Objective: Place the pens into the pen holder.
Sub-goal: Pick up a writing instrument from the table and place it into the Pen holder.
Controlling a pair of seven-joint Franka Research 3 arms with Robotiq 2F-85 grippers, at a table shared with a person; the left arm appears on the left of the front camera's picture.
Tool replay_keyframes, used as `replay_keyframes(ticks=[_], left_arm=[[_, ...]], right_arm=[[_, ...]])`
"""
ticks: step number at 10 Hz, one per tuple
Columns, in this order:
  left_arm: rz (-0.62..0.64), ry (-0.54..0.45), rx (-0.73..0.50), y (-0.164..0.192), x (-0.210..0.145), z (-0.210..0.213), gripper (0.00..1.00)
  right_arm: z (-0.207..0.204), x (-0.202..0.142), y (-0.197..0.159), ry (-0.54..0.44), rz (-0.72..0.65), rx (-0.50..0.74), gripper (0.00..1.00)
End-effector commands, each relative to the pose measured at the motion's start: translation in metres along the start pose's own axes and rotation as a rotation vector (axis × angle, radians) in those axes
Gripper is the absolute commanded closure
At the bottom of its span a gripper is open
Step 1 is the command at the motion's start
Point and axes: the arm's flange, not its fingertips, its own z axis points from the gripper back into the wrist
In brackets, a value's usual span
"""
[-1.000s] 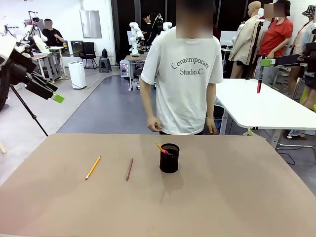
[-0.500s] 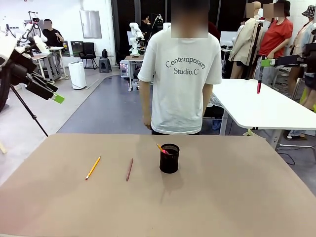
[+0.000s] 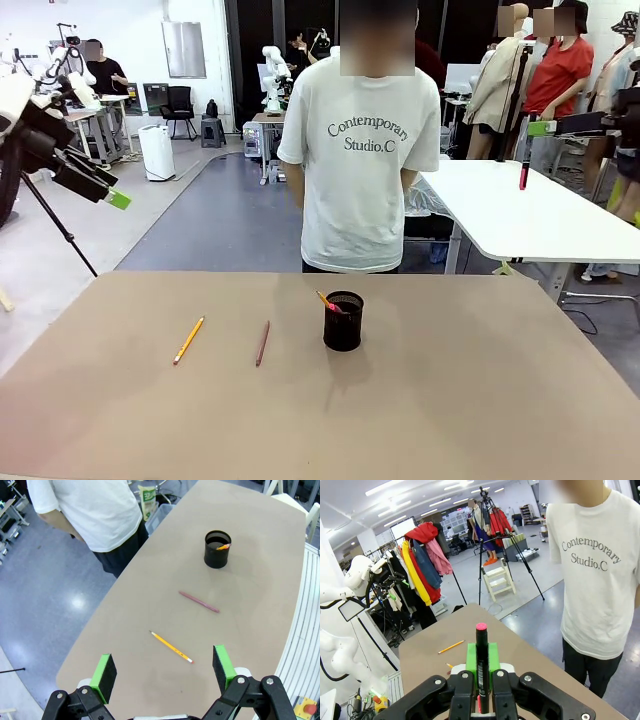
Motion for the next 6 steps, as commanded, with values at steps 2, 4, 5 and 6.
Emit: replay_keyframes(ticks=[2,4,5,6], left_arm=[[-0.002,-0.019,-0.006,0.000,0.000,0.001,0.00],[-0.002,-0.019,-0.006,0.000,0.000,0.001,0.00],[-0.002,-0.019,-0.006,0.000,0.000,0.001,0.00],[-0.002,-0.019,-0.006,0.000,0.000,0.001,0.00]], right_arm=[[-0.025,-0.008,0.011,-0.052,0.043,0.027,1.00],[-0.059,-0.018,0.010,-0.109,0.112,0.073,1.00],[-0.075,-0.027,0.018,-0.090,0.135,0.109,1.00],[-0.094,-0.040,0.023,-0.076,0.146,0.182,1.00]])
